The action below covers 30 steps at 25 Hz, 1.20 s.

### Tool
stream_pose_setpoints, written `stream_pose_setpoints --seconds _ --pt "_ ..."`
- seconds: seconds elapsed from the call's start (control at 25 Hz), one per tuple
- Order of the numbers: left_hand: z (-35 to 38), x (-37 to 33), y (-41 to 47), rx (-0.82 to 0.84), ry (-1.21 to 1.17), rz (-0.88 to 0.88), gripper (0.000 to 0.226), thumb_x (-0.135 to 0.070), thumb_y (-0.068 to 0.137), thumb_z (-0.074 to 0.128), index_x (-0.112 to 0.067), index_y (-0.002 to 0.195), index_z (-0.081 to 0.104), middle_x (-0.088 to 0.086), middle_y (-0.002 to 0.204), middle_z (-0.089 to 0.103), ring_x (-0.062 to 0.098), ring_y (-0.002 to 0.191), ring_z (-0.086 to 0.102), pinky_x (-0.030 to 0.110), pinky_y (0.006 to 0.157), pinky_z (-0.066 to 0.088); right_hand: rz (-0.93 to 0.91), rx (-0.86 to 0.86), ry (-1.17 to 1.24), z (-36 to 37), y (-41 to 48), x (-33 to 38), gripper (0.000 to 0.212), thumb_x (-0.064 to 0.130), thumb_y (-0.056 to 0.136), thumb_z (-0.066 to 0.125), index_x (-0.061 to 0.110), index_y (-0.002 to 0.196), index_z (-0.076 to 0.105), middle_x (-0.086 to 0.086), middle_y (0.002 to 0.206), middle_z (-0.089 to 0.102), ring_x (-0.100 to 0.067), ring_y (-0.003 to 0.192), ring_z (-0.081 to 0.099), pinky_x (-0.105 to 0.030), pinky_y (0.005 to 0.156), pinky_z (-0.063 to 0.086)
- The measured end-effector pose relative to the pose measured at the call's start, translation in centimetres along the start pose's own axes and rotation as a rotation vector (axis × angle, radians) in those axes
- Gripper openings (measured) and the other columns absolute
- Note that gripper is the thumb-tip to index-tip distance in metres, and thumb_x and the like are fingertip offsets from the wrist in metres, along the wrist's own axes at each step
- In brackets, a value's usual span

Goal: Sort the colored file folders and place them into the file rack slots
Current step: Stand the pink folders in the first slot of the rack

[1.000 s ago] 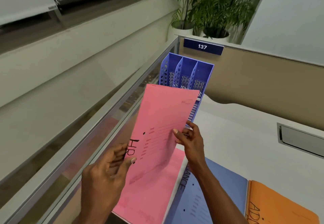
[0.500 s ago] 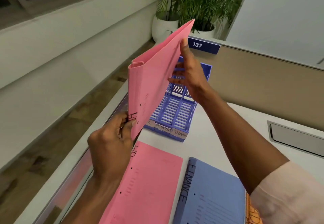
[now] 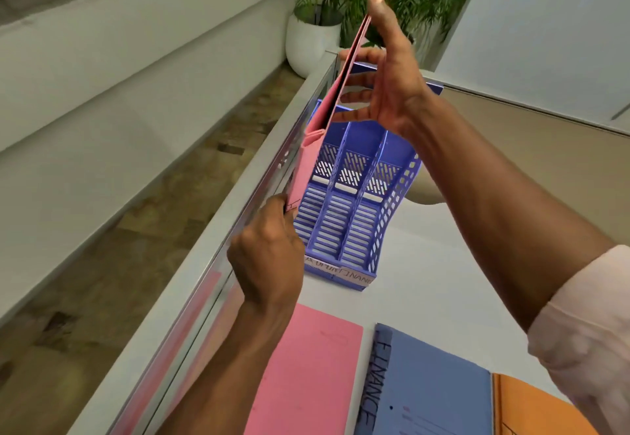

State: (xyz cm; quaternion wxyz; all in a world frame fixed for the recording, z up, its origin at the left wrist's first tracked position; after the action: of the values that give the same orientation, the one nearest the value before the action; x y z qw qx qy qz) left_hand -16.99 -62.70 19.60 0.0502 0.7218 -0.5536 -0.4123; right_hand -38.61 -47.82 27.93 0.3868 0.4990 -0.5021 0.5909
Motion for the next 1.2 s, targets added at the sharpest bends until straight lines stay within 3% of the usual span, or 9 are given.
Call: stream_pose_setpoints --seconds 0.12,0.24,0.48,0.6,0.72,0.84,0.96,1.08,1.2 --pt "2.8 0.1 0.2 0.091 0.045 -0.032 0.048 -0.046 0.101 0.044 -0.009 0.106 0.073 0.012 0.089 0.079 0.031 0.067 0.076 0.036 0.055 0.061 0.025 -0.008 -0.037 -0.5 1.8 -0.9 0.086 0.082 0.084 0.058 0.008 0.126 0.071 -0.018 0.116 0.074 -0.036 0.106 0.075 -0.056 0.075 0.066" --pt "5.3 1.0 0.2 0.176 0.162 -0.101 0.030 -0.031 0.085 0.074 -0.007 0.105 0.074 0.015 0.087 0.080 0.037 0.065 0.076 0.042 0.055 0.062 0.055 -0.002 -0.044 -0.8 3.7 -2.4 0.080 0.080 0.078 0.067 0.011 0.119 0.073 -0.016 0.112 0.077 -0.038 0.103 0.078 -0.060 0.078 0.065" --pt "8.4 3.4 -0.2 0.298 0.241 -0.178 0.046 -0.020 0.064 0.095 -0.003 0.102 0.074 0.021 0.091 0.078 0.043 0.068 0.076 0.049 0.053 0.062 0.109 0.043 -0.008 -1.1 7.1 -5.4 0.077 0.066 0.083 0.075 0.006 0.129 0.064 -0.026 0.128 0.068 -0.050 0.112 0.071 -0.062 0.080 0.065" --pt "9.7 4.4 -1.0 0.353 0.236 -0.251 0.041 -0.015 0.068 0.094 -0.003 0.101 0.073 0.023 0.093 0.078 0.045 0.069 0.076 0.049 0.054 0.061 0.076 0.053 -0.062 -0.7 8.5 -6.4 0.081 0.060 0.087 0.076 0.002 0.142 0.060 -0.029 0.143 0.058 -0.048 0.115 0.070 -0.055 0.079 0.067" --pt "10.9 5.3 -1.8 0.423 0.245 -0.319 0.035 -0.017 0.075 0.089 -0.006 0.103 0.071 0.021 0.096 0.078 0.044 0.074 0.077 0.047 0.058 0.063 0.046 0.052 -0.163 -0.2 9.7 -7.2 0.071 0.054 0.094 0.073 0.001 0.139 0.064 -0.030 0.140 0.060 -0.044 0.110 0.074 -0.049 0.079 0.068" --pt "11.9 6.1 -2.0 0.432 0.220 -0.382 0.029 -0.015 0.080 0.085 -0.008 0.104 0.070 0.019 0.099 0.078 0.041 0.078 0.077 0.045 0.060 0.063 0.062 0.031 -0.254 0.2 10.7 -8.1 0.058 0.050 0.097 0.071 0.000 0.126 0.069 -0.032 0.122 0.066 -0.044 0.084 0.080 -0.050 0.081 0.068" --pt "12.6 6.9 -2.2 0.454 0.226 -0.417 0.034 -0.022 0.079 0.086 -0.008 0.105 0.070 0.018 0.100 0.078 0.040 0.080 0.077 0.045 0.064 0.063 0.037 -0.039 -0.363 0.6 11.2 -8.3 0.046 0.040 0.101 0.070 -0.004 0.115 0.068 -0.026 0.092 0.073 -0.040 0.071 0.080 -0.051 0.078 0.069" --pt "13.2 7.6 -2.0 0.457 0.248 -0.448 0.031 -0.023 0.081 0.084 -0.009 0.105 0.070 0.018 0.096 0.078 0.040 0.080 0.077 0.042 0.064 0.060 -0.019 -0.069 -0.444 1.5 11.2 -8.4 0.048 0.039 0.101 0.071 -0.008 0.111 0.067 -0.031 0.097 0.076 -0.034 0.066 0.080 -0.053 0.078 0.068" --pt "13.7 8.2 -2.0 0.479 0.293 -0.506 0.020 -0.024 0.089 0.076 -0.010 0.104 0.073 0.016 0.097 0.077 0.036 0.085 0.076 0.037 0.065 0.055 -0.066 -0.083 -0.431 2.3 10.9 -8.5 0.043 0.043 0.100 0.070 0.004 0.086 0.059 -0.036 0.095 0.075 -0.036 0.066 0.080 -0.059 0.082 0.065"
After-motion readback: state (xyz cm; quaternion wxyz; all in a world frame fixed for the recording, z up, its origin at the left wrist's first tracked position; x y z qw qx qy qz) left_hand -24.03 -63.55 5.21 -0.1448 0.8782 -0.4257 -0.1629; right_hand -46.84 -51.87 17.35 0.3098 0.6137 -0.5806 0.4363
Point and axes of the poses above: each hand's wrist, its own y-axis towards the middle knuckle, its own z-axis out of the palm, x = y × z, the point moved 7 cm from there along y, towards the middle knuckle
